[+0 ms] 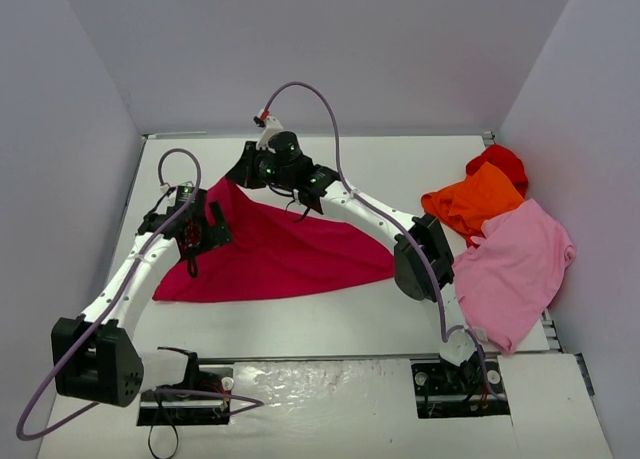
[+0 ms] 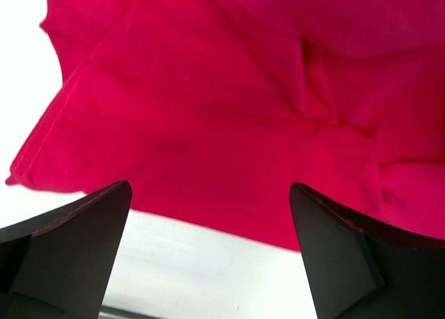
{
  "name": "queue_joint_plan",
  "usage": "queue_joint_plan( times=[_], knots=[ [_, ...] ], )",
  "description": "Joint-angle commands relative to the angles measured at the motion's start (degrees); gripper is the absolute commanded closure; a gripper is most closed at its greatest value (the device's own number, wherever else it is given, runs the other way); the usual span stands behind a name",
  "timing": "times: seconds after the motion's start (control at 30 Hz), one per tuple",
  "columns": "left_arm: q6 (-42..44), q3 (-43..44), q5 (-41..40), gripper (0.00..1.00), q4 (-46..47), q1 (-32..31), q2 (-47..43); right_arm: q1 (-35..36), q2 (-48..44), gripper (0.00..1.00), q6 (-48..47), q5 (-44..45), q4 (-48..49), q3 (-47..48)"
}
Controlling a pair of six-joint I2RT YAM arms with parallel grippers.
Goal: Fold and stack the t-shirts
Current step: Fold the other side of the tshirt into a rectangle
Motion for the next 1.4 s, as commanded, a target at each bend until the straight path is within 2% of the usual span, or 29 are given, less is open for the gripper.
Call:
queue_joint_plan(
  times=[0.0,0.13,0.33,0.57,0.87,1.1,1.2,1.27,1.3,1.33,1.37],
  knots=[
    [-0.35,2.32,-4.17,0.03,7.43,-1.49,2.86,-0.66,-1.66,1.0,-0.36,-1.06,5.27,1.14],
    [2.36,1.39,-11.53,0.03,13.76,-7.14,6.15,-2.27,0.14,1.0,5.17,-6.53,7.47,-0.11],
    [6.09,-2.3,-19.64,0.03,21.21,-13.52,3.15,-5.46,2.15,1.0,12.25,-11.99,10.25,-2.2],
    [9.53,-3.3,-22.81,0.03,25.32,-13.9,2.31,-6.49,2.59,1.0,14.28,-13.59,11.03,-4.4],
    [16.48,-1.51,-29.28,0.03,30.98,-15.03,14.23,-7.17,4.56,1.0,18.37,-16.9,13.89,-5.39],
    [18.16,1.11,-33.8,0.03,30.02,-18.59,14.78,-9.93,11.46,1.0,30.39,-22.44,26.75,-5.51],
    [19.29,0.81,-35.33,0.03,30.59,-20.11,13.77,-10.52,15.26,0.99,31.53,-23.27,30.13,-3.37],
    [20.1,0.64,-35.98,0.03,31.08,-21.35,13.17,-10.73,17.47,0.86,29.05,-22.63,29.34,-0.35],
    [20.52,0.62,-36.4,0.03,31.48,-22.03,12.85,-10.82,18.41,0.73,27.21,-22.23,28.42,1.14],
    [21.15,0.51,-37.02,0.03,32.05,-22.78,12.51,-11.05,19.05,0.5,25.26,-21.65,27.22,2.12],
    [21.76,0.34,-37.45,0.03,32.64,-23.36,12.18,-11.28,19.04,0.38,23.73,-20.91,26.61,2.13]
  ],
)
